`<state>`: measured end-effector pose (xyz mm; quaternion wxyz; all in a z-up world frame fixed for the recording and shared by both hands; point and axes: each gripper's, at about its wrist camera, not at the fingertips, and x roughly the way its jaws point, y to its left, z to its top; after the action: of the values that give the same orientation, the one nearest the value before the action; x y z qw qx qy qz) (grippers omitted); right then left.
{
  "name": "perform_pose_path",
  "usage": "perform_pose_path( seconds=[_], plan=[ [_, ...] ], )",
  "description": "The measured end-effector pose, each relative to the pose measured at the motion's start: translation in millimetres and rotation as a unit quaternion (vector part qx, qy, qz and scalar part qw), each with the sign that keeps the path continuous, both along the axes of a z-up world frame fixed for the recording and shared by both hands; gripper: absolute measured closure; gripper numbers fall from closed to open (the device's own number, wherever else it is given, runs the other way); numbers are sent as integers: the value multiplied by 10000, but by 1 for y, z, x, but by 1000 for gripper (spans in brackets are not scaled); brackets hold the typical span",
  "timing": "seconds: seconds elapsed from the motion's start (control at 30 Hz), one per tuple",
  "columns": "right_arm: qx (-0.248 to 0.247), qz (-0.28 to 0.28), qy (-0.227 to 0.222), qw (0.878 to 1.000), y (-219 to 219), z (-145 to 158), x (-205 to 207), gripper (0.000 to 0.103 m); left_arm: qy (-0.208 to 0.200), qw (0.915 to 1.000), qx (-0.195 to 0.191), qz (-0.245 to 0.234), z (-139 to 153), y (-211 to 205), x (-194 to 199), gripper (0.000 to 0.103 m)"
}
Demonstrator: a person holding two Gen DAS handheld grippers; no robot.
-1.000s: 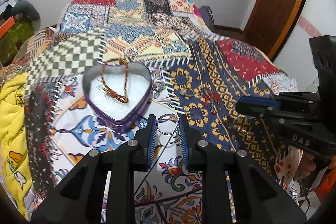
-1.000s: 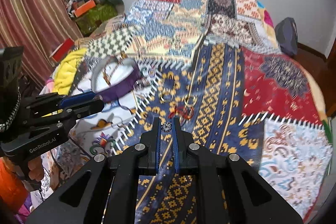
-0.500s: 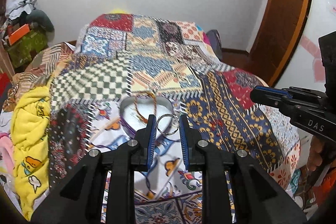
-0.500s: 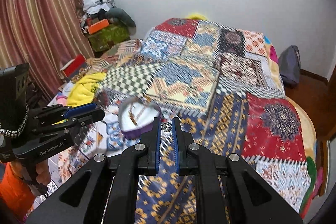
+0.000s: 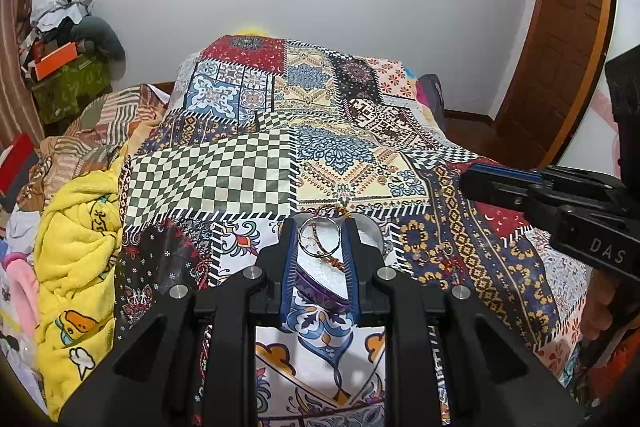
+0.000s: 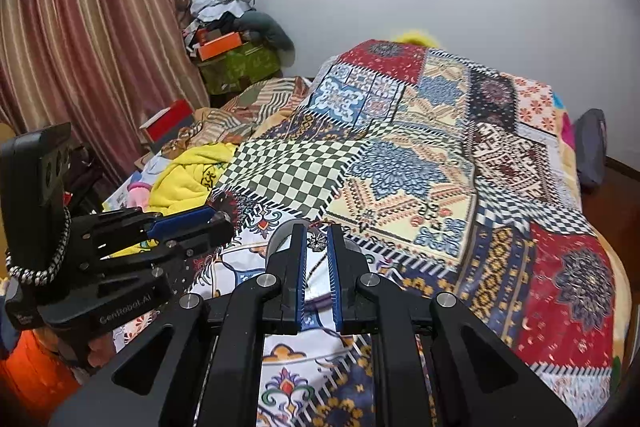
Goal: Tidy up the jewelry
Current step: 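Carry the silver ring over the heart tin with the left gripper, then lower the ring onto the foam and open the left gripper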
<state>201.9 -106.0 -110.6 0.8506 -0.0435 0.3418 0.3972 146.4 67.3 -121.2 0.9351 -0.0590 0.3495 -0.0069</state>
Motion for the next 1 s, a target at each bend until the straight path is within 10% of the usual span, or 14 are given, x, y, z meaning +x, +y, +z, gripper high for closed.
perform_pose_path(
  seconds=[1.0],
  plan=[
    [-741,339,893,9927,30,-73,40,94,745,9965,-47,-374,-67,-7,47,82]
  ],
)
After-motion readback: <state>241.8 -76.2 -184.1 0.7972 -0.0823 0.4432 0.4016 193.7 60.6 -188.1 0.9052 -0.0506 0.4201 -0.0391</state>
